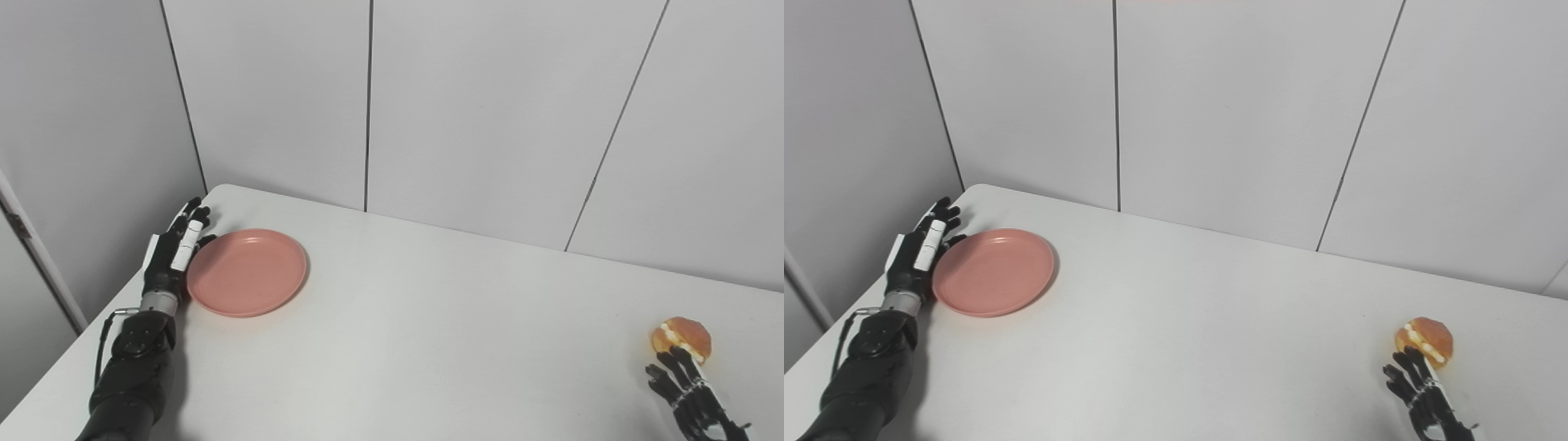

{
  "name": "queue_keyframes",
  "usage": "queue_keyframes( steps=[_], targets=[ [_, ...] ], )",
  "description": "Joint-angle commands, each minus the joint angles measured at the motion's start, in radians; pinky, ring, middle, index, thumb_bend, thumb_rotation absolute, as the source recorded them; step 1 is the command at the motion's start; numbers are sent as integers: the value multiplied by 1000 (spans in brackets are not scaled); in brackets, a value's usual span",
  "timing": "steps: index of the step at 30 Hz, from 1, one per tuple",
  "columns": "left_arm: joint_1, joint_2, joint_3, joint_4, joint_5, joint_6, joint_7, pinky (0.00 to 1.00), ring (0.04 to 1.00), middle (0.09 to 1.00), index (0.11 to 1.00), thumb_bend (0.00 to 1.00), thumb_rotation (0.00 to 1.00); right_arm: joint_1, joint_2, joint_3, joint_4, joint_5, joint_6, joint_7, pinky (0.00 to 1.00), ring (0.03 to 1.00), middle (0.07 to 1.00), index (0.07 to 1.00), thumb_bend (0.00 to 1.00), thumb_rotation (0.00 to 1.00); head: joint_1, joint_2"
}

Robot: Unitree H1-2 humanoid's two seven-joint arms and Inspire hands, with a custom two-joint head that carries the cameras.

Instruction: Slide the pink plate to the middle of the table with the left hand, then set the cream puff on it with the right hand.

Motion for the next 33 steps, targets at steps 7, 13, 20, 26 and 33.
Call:
queue_keyframes(
  steps=[7,13,20,26,33],
  targets=[
    [87,-65,-13,-72,-13,-22,-25,872,959,958,952,873,882,88,16,13,83,-11,-28,-7,896,882,922,929,956,1000,1,0],
    [113,-90,-41,-124,-4,-9,-27,848,950,967,958,903,883,88,12,14,87,-17,-37,-4,895,877,922,933,938,1000,1,3],
    [146,-128,-71,-238,-17,62,-27,866,947,954,953,912,851,92,17,16,78,-22,-34,-8,891,875,919,931,944,1000,-7,8],
    [158,-151,-92,-293,0,109,-7,854,932,949,943,920,855,93,21,17,74,-37,-41,-18,874,864,910,920,963,1000,-13,12],
    [175,-173,-112,-351,7,149,-4,850,931,945,952,900,855,92,19,21,74,-36,-42,-15,876,867,909,918,966,1000,-15,12]
  ],
)
